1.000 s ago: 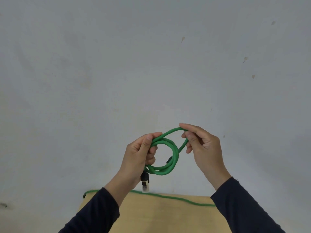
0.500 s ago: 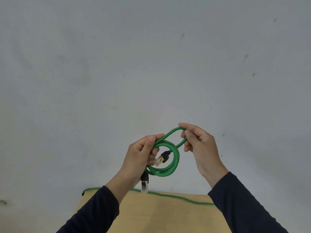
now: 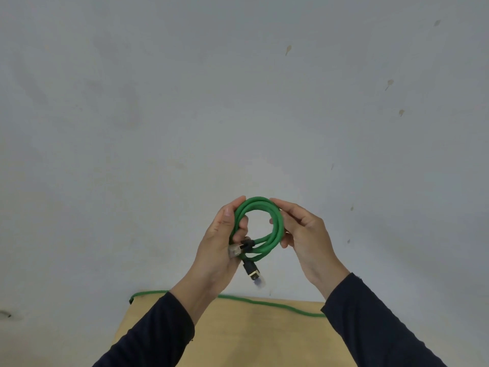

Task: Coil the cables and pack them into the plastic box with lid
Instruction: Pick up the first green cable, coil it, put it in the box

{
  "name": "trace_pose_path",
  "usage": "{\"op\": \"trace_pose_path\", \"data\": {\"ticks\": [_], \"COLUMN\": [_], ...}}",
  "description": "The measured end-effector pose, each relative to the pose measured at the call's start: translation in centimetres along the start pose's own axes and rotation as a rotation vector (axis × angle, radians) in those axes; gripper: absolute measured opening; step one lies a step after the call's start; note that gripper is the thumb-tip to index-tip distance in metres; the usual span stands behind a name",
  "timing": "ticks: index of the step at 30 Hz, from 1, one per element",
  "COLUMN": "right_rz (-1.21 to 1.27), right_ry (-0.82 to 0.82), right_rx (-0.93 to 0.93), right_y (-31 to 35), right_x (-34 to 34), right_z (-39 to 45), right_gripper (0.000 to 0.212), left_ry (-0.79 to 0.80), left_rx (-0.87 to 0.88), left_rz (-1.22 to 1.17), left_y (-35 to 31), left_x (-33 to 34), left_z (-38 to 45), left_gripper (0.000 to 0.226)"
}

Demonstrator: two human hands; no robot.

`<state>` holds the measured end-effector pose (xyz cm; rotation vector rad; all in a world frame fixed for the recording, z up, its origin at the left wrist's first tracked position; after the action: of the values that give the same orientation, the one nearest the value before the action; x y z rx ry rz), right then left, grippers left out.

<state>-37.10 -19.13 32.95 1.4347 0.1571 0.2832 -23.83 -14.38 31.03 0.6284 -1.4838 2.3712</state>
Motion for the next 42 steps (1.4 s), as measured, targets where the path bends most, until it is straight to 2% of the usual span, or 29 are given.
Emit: {"op": "trace_pose_path", "data": {"ticks": [4, 6, 9, 11, 13, 17, 25, 31, 38, 42], "right_rz": [0.072, -0.073, -0.432, -0.506, -0.501, -0.525, -0.580, -0.623, -0.676, -0.719], "right_ry": [0.104, 0.113, -0.051, -0.176, -0.228, -0.251, -0.274, -0.298, -0.214, -0.214], "right_rx": [0.024, -0.037, -0.244, -0.328, -0.324, -0.248, 0.059, 0.242, 0.379, 0.422], "right_y": [-0.9, -0.9, -1.1, -1.8, -3.0, -6.5, -16.3, -21.5, -24.9, -26.9], "right_x": [0.7, 1.2, 2.0, 2.2, 2.1, 1.5, 0.0, -1.7, -3.5, -4.5], "right_z": [-0.5, -1.2, -2.4, -2.9, -3.2, -4.8, -12.9, -19.0, -21.9, -22.0], "right_gripper": [0.031, 0.034, 0.045, 0.042, 0.043, 0.042, 0.037, 0.036, 0.036, 0.037], "left_ry": [-0.039, -0.079, -0.099, -0.103, -0.113, -0.141, -0.163, -0.173, -0.018, 0.132], "left_rx": [0.012, 0.027, 0.036, 0.032, 0.005, -0.136, -0.412, -0.531, -0.542, -0.508], "left_rz": [-0.079, -0.085, -0.063, -0.029, -0.004, 0.060, 0.172, 0.283, 0.706, 0.968], "left_y": [0.1, 0.3, 0.6, 1.1, 2.0, 5.0, 11.7, 15.6, 18.3, 19.7], "left_x": [-0.4, -1.0, -1.3, -1.4, -1.9, -4.0, -8.2, -9.2, -9.7, -9.5], "left_z": [0.3, 0.4, 0.2, -0.3, -1.1, -4.0, -13.4, -20.2, -23.4, -23.8], "left_gripper": [0.033, 0.034, 0.033, 0.031, 0.027, 0.022, 0.019, 0.017, 0.015, 0.014]}}
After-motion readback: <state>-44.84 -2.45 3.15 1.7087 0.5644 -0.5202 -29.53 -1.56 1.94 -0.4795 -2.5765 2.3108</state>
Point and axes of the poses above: each hand's wrist, its own z-axis towards the middle knuckle, its own x-axis out of the palm, y = z × x, the point moved 5 cm from there along z, towards the middle knuckle, and after that the axes turned 8 degrees about x, right-handed, at the moved point
